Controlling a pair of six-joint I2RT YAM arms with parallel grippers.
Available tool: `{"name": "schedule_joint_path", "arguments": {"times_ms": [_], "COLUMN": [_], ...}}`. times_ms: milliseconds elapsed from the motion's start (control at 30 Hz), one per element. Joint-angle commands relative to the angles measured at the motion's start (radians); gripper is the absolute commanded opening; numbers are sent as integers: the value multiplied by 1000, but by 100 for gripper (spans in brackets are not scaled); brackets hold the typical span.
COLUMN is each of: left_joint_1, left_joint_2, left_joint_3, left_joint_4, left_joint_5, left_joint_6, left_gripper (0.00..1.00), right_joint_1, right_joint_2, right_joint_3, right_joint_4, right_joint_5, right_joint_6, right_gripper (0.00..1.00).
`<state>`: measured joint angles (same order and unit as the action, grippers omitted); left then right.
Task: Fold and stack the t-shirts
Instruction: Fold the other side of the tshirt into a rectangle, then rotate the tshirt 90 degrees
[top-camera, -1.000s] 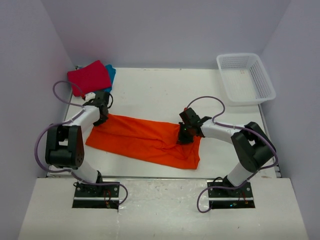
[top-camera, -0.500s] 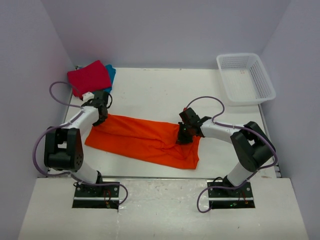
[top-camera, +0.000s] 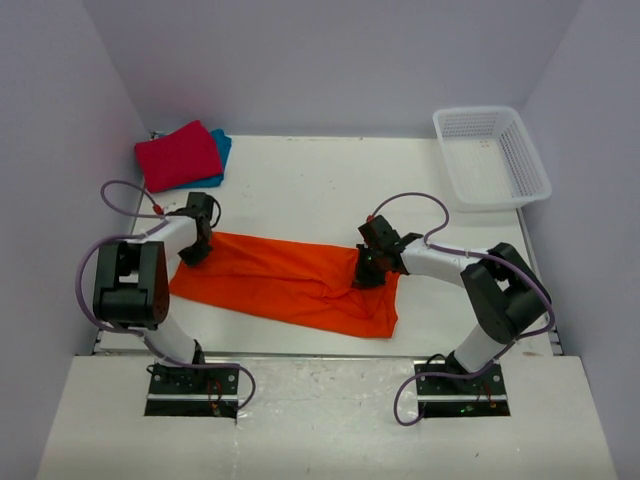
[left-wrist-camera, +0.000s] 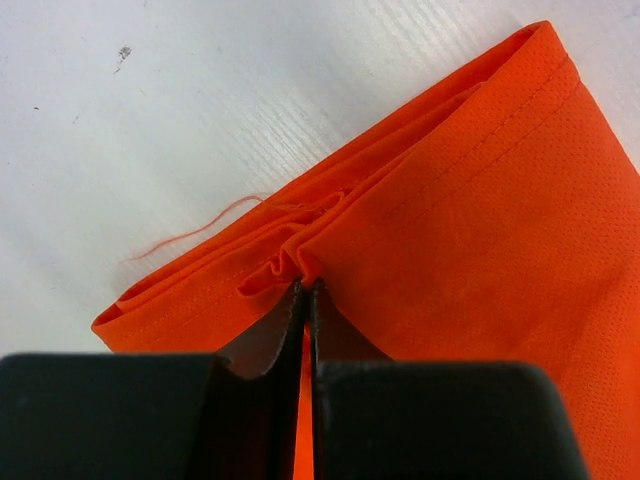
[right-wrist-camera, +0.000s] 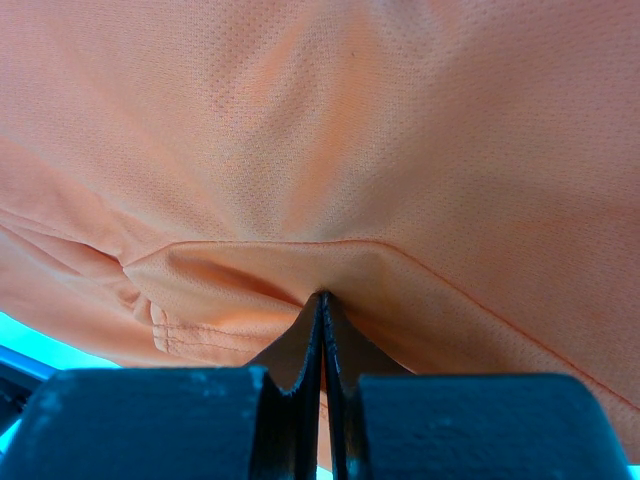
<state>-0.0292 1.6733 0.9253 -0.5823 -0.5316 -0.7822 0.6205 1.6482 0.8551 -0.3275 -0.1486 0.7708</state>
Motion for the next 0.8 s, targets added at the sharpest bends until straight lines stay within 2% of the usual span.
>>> {"name": "schedule_joint_path", "arguments": {"times_ms": [0, 33, 100, 133, 200, 233, 300, 367, 467, 567, 600, 667, 700, 767], "left_joint_1": [22, 22, 22, 22, 20, 20, 18, 17, 12, -1, -5, -24, -31, -57], "left_joint_2": [-29, -46, -98, -116, -176, -216, -254, -303, -348, -382, -389, -403, -402, -368], "left_joint_3": [-37, -36, -23, -17, 1, 7, 20, 27, 43, 15, 3, -43, -63, -86], "left_joint_4": [53, 50, 17, 4, -34, -48, -77, -85, -62, 25, 103, 232, 277, 347], "left_joint_5": [29, 13, -39, -57, -102, -117, -151, -160, -114, 43, 162, 273, 379, 459], "left_joint_6": [-20, -19, -22, -25, -35, -40, -54, -48, -13, 97, 124, 180, 198, 227], "left_gripper": [5, 7, 18, 33, 47, 60, 69, 73, 73, 70, 68, 59, 55, 35], "right_joint_1": [-2, -1, -1, -1, -2, -1, -2, -2, -1, -1, -1, -1, -1, -1], "right_joint_2": [19, 21, 22, 24, 31, 35, 38, 38, 47, 61, 62, 64, 67, 65], "right_joint_3": [-30, -28, -24, -22, -13, -8, -4, -2, 7, 19, 22, 24, 25, 32], "right_joint_4": [-62, -62, -65, -68, -73, -76, -73, -73, -82, -93, -91, -91, -94, -102], "right_joint_5": [61, 63, 69, 72, 72, 70, 69, 69, 73, 84, 84, 84, 84, 90], "right_joint_6": [-21, -21, -25, -24, -25, -25, -25, -22, -22, -24, -22, -19, -21, -24], "right_gripper": [0, 0, 0, 0, 0, 0, 0, 0, 0, 0, 0, 0, 0, 0]}}
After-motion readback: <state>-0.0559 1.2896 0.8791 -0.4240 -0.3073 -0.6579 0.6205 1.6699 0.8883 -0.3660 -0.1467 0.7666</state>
